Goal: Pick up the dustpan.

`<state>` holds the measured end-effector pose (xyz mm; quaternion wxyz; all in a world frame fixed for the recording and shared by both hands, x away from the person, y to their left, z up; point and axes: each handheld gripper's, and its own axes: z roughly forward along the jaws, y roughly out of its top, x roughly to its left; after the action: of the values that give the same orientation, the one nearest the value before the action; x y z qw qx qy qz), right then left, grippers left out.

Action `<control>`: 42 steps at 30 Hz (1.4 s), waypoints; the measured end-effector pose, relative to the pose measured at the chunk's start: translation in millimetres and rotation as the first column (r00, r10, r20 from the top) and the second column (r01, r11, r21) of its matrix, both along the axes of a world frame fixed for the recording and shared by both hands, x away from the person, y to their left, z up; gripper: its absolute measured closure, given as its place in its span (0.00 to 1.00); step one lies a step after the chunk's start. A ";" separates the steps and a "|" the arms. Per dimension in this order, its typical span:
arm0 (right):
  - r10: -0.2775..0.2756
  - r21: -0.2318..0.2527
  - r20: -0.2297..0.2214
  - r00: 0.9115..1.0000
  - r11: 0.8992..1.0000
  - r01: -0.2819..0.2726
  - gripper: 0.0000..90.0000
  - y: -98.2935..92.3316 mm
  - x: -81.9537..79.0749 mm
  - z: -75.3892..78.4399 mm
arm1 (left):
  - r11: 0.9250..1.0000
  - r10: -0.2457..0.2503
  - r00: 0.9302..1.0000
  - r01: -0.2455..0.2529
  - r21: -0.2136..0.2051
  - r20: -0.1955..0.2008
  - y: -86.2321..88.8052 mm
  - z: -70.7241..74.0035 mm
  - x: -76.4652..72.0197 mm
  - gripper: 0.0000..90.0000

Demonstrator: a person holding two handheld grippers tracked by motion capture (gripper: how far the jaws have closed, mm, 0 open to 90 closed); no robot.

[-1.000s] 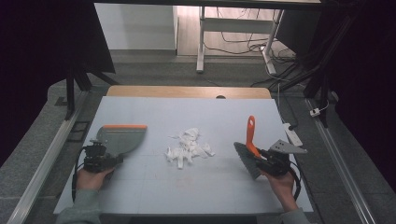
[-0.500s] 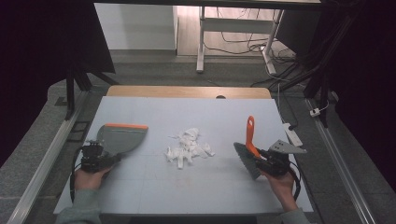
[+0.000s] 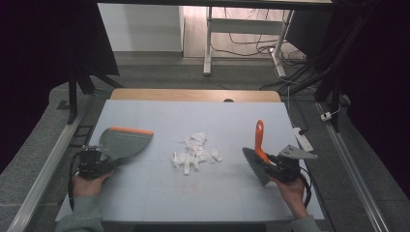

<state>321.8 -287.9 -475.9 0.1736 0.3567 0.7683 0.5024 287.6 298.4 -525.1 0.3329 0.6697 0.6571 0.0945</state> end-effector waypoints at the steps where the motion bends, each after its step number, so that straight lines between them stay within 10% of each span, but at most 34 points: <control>1: 0.000 -0.001 0.001 1.000 1.000 0.000 0.78 0.0 0.0 0.1 | 1.000 -0.001 1.000 0.001 0.001 0.003 0.4 0.2 -0.3 0.68; 23: 0.005 0.013 -0.003 1.000 1.000 -0.005 0.78 0.9 -0.3 0.9 | 0.998 -0.056 0.997 0.058 -0.036 0.052 8.9 5.5 -3.0 0.68; 42: -0.025 0.057 -0.002 1.000 0.998 0.026 0.78 5.8 0.0 5.6 | 0.977 -0.193 0.971 0.203 -0.058 0.141 17.3 18.4 1.0 0.68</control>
<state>321.7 -282.0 -470.3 0.1693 0.3716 0.7491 0.5217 288.6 315.7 -506.7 0.4083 0.7116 0.5659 0.0819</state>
